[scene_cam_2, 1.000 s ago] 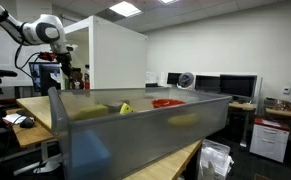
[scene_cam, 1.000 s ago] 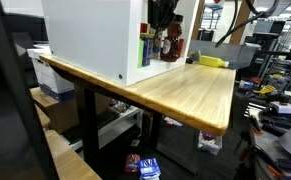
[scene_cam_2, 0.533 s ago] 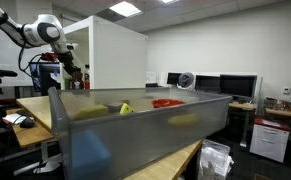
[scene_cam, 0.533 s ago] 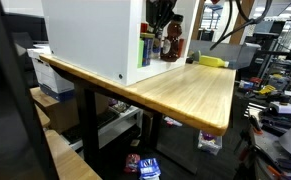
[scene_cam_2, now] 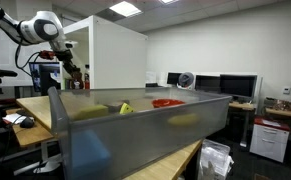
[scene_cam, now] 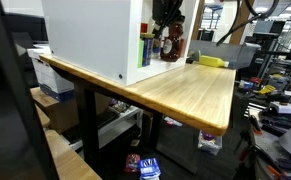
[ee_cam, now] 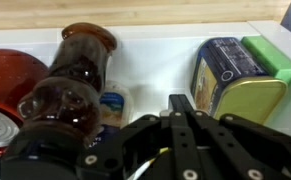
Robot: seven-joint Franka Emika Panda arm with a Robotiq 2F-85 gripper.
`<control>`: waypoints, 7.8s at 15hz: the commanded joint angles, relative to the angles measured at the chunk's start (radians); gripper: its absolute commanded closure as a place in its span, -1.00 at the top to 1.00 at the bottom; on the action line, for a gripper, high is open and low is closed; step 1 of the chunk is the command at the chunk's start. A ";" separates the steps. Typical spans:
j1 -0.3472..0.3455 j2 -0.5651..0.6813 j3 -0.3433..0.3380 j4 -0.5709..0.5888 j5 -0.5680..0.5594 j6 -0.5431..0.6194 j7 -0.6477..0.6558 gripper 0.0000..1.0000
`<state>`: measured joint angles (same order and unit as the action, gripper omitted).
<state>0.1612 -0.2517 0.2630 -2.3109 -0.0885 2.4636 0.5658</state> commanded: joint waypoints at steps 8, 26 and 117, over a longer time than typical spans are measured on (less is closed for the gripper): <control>0.018 -0.232 -0.083 -0.122 0.228 -0.141 -0.214 -1.00; -0.057 -0.279 -0.160 -0.184 0.161 -0.433 -0.380 -1.00; -0.049 -0.167 -0.118 -0.235 0.240 -0.106 -0.293 -1.00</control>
<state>0.1191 -0.3789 0.1528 -2.5610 0.1412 2.3853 0.2648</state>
